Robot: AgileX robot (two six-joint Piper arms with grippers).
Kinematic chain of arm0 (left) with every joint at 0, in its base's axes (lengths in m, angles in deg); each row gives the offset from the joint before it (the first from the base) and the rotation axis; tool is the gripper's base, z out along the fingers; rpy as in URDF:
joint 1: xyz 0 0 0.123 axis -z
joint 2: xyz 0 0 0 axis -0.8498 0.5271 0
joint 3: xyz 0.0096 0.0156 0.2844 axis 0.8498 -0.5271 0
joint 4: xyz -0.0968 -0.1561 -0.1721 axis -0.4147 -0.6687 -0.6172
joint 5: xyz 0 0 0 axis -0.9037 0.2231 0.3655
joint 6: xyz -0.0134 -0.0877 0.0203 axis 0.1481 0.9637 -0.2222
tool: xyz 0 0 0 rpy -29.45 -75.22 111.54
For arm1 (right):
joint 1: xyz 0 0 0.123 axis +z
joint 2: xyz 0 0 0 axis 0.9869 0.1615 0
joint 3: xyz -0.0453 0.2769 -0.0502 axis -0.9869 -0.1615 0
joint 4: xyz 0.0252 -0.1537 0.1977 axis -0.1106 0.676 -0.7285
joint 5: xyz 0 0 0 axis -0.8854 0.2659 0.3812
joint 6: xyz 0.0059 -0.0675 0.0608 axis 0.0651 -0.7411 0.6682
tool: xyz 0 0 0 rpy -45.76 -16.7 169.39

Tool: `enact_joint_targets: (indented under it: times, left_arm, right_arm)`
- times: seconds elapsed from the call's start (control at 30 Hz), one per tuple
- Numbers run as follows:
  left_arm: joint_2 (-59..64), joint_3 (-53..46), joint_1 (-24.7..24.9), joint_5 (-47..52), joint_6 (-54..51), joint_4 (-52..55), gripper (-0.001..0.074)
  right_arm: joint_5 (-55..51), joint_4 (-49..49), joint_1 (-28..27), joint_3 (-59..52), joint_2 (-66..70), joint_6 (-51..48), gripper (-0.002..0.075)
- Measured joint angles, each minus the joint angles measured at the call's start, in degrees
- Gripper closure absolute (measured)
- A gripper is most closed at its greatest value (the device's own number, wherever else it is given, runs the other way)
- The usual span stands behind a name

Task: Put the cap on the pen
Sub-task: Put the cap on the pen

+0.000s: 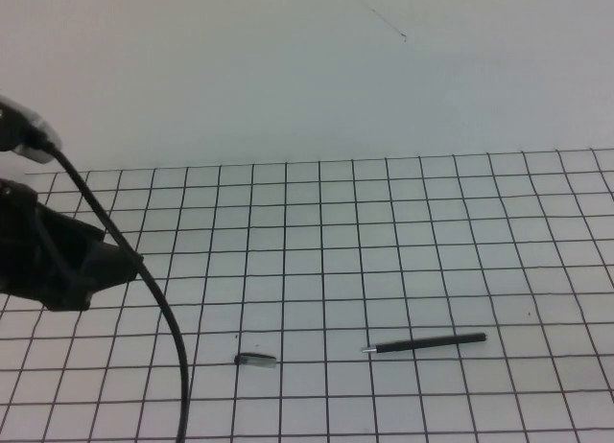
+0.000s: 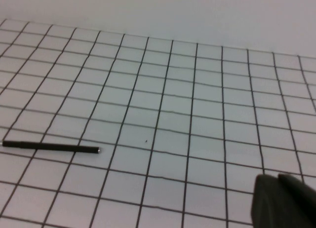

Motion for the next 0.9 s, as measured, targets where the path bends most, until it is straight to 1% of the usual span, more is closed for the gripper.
enact_joint_targets:
  times: [0.07,0.13,0.23,0.3,0.33,0.4,0.47,0.57,0.63,0.7,0.73,0.87,0.9]
  left_arm:
    - [3.5,1.5,0.0,2.3,-1.9,-1.0,0.0407]
    - [7.0,3.3,0.8,4.6,-2.5,-1.4,0.0452]
    - [11.7,6.0,4.7,5.5,-2.5,0.8,0.0584]
    - [14.9,8.0,8.4,5.2,-2.5,4.2,0.071]
    - [16.3,8.8,10.0,4.4,-2.5,5.9,0.0732]
    - [19.2,10.6,13.9,2.4,-2.9,10.5,0.0735]
    - [21.8,12.0,16.8,2.1,-2.9,14.4,0.0735]
    - [25.7,12.6,19.9,1.9,-2.1,15.9,0.0734]
    - [28.5,12.8,21.3,1.5,-3.2,16.3,0.0717]
    - [30.9,12.8,22.8,0.8,-5.9,17.4,0.066]
    - [31.7,12.8,23.2,0.3,-6.9,17.7,0.0614]
    - [35.0,12.8,24.4,-3.2,-11.1,18.3,0.0353]
    - [35.9,12.8,24.6,-4.3,-11.5,19.0,0.0301]
  right_arm:
    - [-0.2,-1.4,0.0,0.0,1.6,-1.8,0.0729]
    - [-0.3,-3.4,0.0,0.0,2.4,-4.1,0.0729]
    - [-0.4,-4.8,0.0,0.0,2.7,-5.7,0.0729]
    - [-0.4,-4.8,0.0,0.0,2.7,-6.2,0.0729]
    - [-0.4,-4.8,0.0,0.0,2.7,-6.2,0.0729]
    - [-0.4,-4.8,0.0,0.0,2.7,-6.2,0.0729]
    - [-0.4,-4.8,0.0,0.0,2.7,-6.2,0.0729]
    - [-0.4,-4.8,0.0,0.0,2.7,-6.2,0.0729]
    - [-0.4,-4.8,0.0,0.0,2.7,-6.2,0.0729]
    - [-0.4,-4.8,0.0,0.0,2.7,-6.2,0.0729]
    - [-0.4,-4.8,0.0,0.0,2.7,-6.2,0.0729]
    - [-0.3,-4.8,0.0,0.0,2.7,-6.4,0.0729]
    - [-0.3,-4.8,0.0,0.0,2.7,-6.5,0.0729]
